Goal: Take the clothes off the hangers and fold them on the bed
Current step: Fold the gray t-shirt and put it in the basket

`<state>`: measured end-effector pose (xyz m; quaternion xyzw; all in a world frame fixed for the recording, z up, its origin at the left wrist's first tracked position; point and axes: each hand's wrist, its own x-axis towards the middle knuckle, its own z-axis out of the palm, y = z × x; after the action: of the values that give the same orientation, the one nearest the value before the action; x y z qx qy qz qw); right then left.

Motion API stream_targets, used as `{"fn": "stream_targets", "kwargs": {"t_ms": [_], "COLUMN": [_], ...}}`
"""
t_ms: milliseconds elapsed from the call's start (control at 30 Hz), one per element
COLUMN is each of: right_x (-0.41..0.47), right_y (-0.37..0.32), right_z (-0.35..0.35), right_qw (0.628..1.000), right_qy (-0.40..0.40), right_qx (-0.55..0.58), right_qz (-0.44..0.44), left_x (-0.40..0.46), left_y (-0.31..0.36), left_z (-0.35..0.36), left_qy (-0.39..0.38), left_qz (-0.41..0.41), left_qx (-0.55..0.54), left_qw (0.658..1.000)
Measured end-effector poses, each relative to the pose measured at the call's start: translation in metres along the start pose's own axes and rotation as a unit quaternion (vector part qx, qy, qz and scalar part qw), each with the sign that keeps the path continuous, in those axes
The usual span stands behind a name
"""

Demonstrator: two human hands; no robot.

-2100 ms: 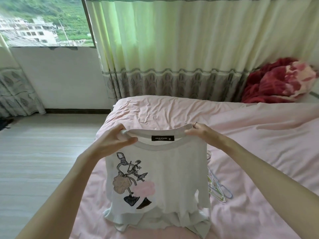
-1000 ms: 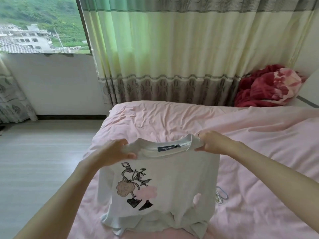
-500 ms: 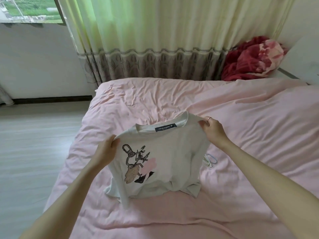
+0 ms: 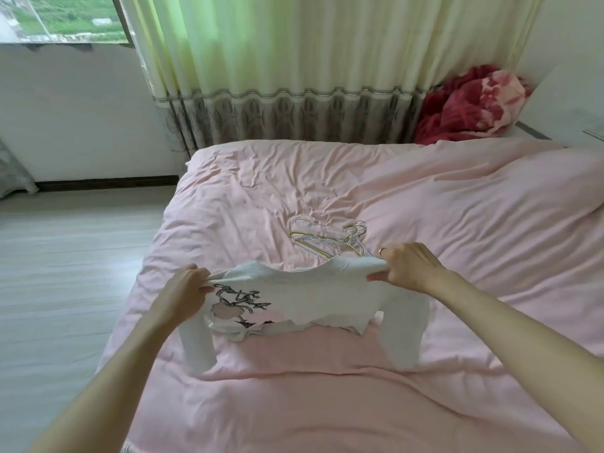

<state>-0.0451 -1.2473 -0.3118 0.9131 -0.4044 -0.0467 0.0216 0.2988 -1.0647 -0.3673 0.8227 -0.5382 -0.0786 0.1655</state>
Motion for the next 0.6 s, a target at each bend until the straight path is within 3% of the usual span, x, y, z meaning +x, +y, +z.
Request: {"fn": "stream_targets", "kwargs": {"t_ms": [67,133,267,367,433,600], "right_x": [-0.016,-0.035,-0.074,-0.098,-0.115,-0.156], "right_y": [0.001,0.005,0.003,-0.007,-0.013,-0.021], "right_z": [0.002,0.002,-0.017,-0.041,-0.061,-0.123], "right_qw": [0.997,0.967,0.868,0.767,0.734,0.743], "right_qy": [0.030,0.090,0.187,0.276,0.331,0.459], "right_qx": [0.063,0.224,0.428,0.544,0.558,0.455], "right_qz": [0.037,0.083,0.167,0.200,0.199,0.175], "left_x": [-0.020,-0.041,-0.085,-0.114,-0.128,-0.152], "left_y": [0.012,0.031,0.077,0.109,0.125,0.150], "left_z": [-0.008,-0.015,-0.036,-0.062,-0.081,-0.133], "left_qy": [0.082,0.151,0.257,0.348,0.403,0.493], "left_qz": [-0.013,-0.026,-0.051,-0.070,-0.075,-0.046], "left_qx": [-0.014,-0.029,-0.137,-0.202,-0.229,-0.263], "left_qw": [0.996,0.988,0.955,0.913,0.883,0.828]}}
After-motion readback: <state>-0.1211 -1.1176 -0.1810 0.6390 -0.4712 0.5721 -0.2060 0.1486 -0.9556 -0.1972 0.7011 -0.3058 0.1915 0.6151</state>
